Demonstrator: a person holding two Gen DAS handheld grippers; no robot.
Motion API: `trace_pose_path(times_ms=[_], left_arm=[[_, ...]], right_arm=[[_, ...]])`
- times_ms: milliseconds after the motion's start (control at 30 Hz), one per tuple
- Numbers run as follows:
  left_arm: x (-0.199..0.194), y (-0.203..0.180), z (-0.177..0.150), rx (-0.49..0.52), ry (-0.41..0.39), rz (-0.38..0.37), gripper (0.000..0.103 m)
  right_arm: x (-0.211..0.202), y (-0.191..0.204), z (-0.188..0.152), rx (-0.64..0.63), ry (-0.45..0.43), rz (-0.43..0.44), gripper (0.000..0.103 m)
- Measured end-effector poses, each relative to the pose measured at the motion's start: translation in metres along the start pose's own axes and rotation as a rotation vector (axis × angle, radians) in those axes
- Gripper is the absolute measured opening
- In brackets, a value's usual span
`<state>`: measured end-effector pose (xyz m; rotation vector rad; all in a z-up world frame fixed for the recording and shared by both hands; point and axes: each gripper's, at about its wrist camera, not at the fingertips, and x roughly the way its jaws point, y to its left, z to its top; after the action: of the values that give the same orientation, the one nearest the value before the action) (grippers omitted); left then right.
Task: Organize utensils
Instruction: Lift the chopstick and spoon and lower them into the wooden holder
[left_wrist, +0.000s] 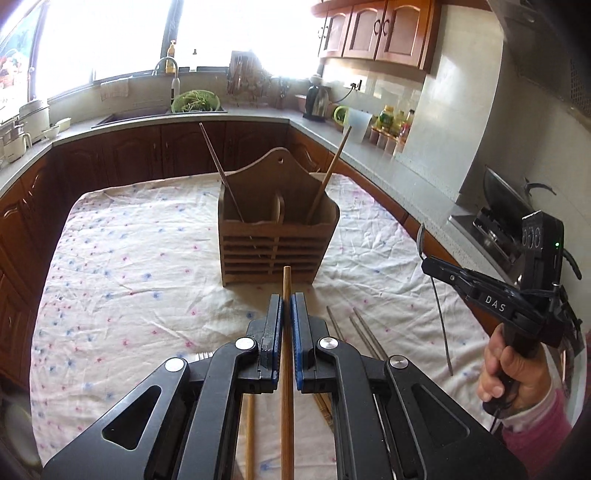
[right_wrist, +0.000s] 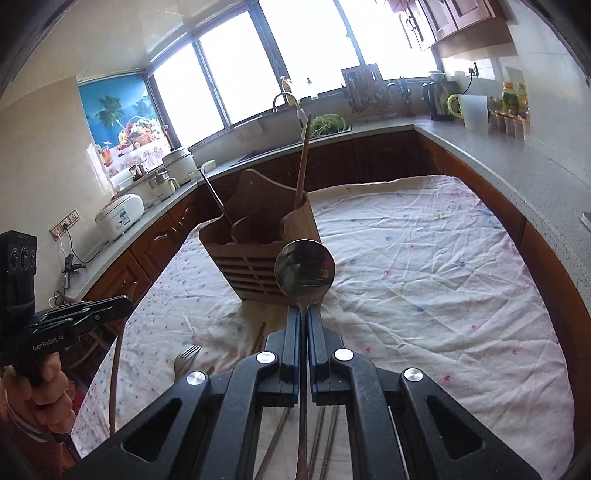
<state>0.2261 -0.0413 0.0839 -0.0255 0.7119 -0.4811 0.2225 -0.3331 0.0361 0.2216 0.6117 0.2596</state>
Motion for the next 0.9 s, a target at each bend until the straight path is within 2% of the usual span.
trace_pose_path(times_ms=[133, 333, 900], left_arm=[[-0.017, 0.004, 0.006, -0.012, -0.046, -0.005, 0.004], [-0.028, 0.01, 0.01, -0.025, -0.08, 0.001, 0.004], [-0.027, 0.017, 0.011, -0.052, -0.085, -0.013, 0.004]], right_arm=[[-0.006, 0.001, 0.007, 0.016, -0.038, 0.018, 0.004], [-0.01, 0.01, 0.008, 0.002, -0.049, 0.027, 0.004], [-0.013, 0.023, 0.014, -0.042, -0.076, 0.043, 0.004]])
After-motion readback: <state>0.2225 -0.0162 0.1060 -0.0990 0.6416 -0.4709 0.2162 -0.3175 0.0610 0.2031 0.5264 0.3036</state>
